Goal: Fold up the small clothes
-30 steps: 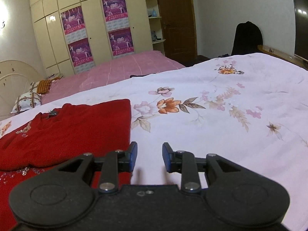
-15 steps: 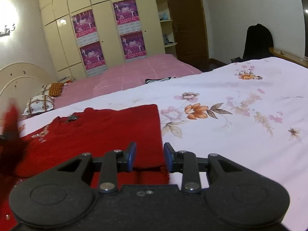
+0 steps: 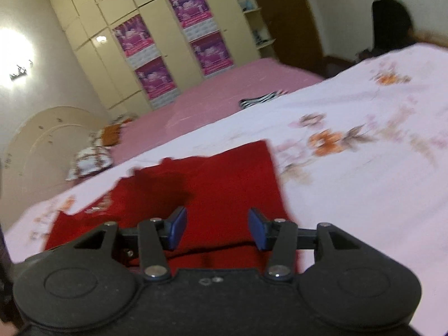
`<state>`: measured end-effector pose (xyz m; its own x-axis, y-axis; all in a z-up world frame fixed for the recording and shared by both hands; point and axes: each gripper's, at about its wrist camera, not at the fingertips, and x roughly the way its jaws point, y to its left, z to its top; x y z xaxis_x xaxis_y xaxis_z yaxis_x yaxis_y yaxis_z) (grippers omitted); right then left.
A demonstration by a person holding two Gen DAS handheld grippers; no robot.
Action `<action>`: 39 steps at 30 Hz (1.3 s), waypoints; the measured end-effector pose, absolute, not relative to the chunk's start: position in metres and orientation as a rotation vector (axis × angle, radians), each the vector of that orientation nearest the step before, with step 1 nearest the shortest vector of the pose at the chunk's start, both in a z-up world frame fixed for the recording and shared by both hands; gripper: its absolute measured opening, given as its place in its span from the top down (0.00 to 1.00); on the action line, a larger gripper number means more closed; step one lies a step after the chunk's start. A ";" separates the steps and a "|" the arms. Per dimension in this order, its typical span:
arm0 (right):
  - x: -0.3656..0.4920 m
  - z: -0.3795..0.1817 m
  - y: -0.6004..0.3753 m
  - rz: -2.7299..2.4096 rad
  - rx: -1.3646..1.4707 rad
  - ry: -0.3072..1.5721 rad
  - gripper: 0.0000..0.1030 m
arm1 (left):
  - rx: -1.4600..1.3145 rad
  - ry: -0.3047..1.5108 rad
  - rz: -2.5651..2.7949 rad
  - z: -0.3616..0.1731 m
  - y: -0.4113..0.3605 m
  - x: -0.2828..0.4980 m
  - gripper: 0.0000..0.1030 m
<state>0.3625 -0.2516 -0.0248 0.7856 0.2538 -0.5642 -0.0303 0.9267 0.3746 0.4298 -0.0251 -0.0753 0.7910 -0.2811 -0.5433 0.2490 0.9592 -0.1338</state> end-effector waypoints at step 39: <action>0.386 0.006 -0.203 0.218 0.129 0.541 0.95 | -0.143 0.653 0.103 -0.119 0.158 0.389 0.61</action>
<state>0.3858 -0.2030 0.0058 0.8351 0.2389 -0.4955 -0.1710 0.9689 0.1788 0.3894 0.1579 -0.1192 0.7896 0.0504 -0.6116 -0.1403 0.9850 -0.0999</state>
